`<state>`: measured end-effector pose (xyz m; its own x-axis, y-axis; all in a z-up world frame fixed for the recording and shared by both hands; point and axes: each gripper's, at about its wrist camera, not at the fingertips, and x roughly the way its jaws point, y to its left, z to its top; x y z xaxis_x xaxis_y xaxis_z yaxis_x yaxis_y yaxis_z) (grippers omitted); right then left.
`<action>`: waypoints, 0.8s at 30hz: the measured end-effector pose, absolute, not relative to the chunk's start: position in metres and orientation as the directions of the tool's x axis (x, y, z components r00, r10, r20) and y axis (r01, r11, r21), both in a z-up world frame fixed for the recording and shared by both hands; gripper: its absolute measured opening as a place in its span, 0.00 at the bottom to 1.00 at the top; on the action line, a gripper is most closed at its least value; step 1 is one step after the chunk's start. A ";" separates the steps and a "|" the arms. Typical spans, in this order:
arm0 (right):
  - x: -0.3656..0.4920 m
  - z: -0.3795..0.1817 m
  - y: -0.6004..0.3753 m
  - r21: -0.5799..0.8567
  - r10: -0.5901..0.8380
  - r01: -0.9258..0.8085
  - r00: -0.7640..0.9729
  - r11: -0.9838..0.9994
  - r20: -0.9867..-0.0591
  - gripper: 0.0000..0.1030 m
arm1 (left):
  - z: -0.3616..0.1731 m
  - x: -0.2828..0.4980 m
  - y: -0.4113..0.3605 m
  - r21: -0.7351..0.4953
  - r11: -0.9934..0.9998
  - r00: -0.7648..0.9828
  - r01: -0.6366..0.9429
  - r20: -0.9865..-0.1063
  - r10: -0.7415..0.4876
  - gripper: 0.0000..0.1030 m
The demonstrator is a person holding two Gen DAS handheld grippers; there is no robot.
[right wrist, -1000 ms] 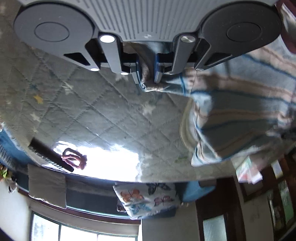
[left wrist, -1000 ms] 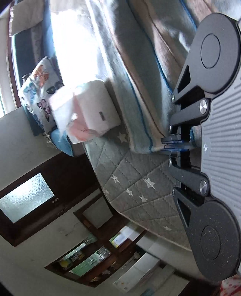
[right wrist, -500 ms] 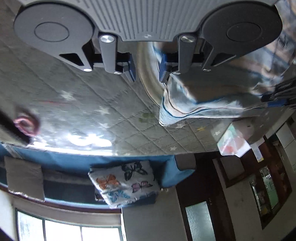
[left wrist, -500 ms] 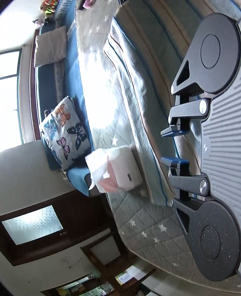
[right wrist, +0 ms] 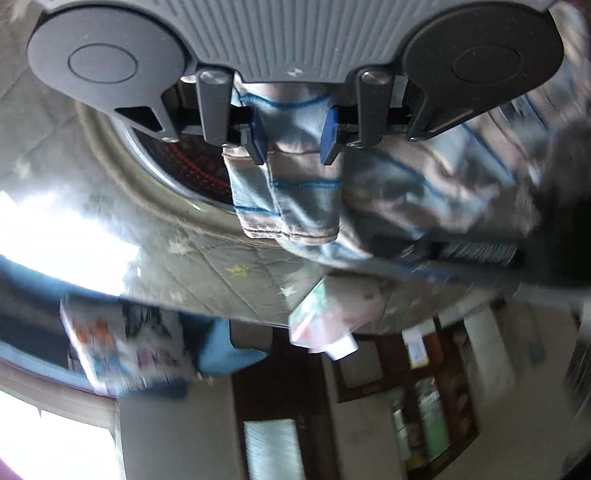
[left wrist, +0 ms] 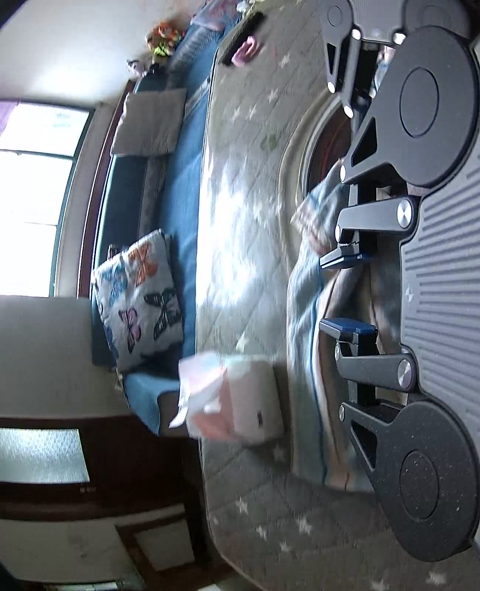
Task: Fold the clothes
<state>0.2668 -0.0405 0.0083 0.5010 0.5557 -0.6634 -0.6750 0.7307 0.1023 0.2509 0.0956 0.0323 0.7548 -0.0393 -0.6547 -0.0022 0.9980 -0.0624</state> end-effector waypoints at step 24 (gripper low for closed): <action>0.325 -0.004 -0.078 0.389 0.624 -0.515 0.432 0.763 -0.651 0.09 | 0.003 0.231 0.149 -0.026 0.990 0.708 -0.136 -0.702 0.079 0.33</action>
